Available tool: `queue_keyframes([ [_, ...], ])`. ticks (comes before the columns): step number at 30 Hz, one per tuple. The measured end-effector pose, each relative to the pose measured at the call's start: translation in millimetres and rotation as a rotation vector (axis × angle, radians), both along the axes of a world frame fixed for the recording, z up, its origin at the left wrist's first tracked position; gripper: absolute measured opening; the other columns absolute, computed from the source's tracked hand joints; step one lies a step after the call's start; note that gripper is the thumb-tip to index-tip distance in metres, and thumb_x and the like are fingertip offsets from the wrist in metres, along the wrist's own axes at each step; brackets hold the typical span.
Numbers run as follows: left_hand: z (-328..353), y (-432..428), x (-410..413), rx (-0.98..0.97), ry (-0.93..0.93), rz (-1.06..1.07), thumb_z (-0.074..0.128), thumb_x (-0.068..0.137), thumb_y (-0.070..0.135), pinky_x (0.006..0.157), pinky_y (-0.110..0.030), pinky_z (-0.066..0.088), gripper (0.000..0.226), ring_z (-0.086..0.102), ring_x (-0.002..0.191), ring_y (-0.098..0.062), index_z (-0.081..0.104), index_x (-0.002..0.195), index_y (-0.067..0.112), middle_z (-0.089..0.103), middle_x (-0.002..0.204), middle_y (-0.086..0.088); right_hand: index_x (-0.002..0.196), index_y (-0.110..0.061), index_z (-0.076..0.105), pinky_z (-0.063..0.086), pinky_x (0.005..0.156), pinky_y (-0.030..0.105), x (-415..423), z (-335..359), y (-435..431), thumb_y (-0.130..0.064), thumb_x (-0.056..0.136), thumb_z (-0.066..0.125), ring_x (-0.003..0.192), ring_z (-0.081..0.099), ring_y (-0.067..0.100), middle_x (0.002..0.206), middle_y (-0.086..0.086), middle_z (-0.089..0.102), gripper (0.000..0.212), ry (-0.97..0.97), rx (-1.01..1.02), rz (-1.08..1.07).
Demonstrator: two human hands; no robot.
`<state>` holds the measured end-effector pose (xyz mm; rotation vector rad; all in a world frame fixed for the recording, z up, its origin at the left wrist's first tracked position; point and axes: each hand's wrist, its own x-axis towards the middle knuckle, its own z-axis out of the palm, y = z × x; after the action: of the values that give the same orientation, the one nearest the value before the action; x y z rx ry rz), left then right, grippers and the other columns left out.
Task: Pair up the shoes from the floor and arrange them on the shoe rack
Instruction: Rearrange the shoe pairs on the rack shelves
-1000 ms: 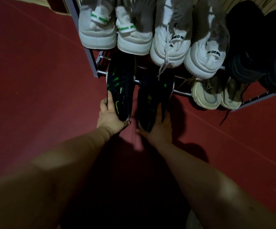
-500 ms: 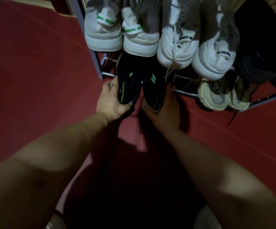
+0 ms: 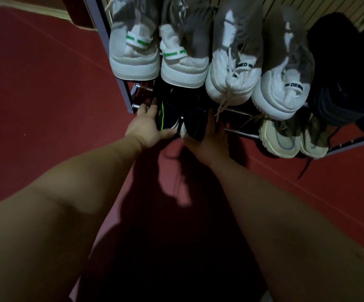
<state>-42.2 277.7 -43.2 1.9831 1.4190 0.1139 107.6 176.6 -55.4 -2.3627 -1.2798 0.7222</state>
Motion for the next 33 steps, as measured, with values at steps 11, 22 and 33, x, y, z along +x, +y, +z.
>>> queue_keyframes([
  [11,4,3,-7,0.072,-0.052,-0.031,0.076,0.074,0.037,0.105,-0.037,0.037,0.092,0.039,0.130,-0.031,0.024,0.148,0.018,0.030,0.146,-0.012,0.152,-0.016,0.007,0.026,0.108,0.043,4,-7,0,-0.052,0.079,0.066,0.139,0.027,0.032,0.154,0.014,0.024,0.101,-0.108,0.131,-0.033],
  [22,9,5,14,0.071,0.222,0.033,0.065,0.082,0.043,0.114,-0.044,0.022,0.087,0.017,0.141,-0.035,0.015,0.149,0.017,0.016,0.154,-0.017,0.152,-0.018,0.000,0.021,0.113,0.049,23,3,2,-0.054,0.085,0.056,0.143,0.018,0.033,0.157,0.008,0.018,0.094,-0.166,-0.037,0.060],
  [33,32,-76,83,0.256,0.191,-0.331,0.061,0.084,0.047,0.116,-0.046,0.000,0.094,-0.006,0.143,-0.040,0.006,0.151,0.012,0.003,0.155,-0.025,0.143,-0.017,0.028,0.042,0.099,0.046,150,33,-96,-0.054,0.078,0.066,0.120,0.050,0.038,0.132,0.017,0.052,0.083,0.038,0.018,-0.282],
])
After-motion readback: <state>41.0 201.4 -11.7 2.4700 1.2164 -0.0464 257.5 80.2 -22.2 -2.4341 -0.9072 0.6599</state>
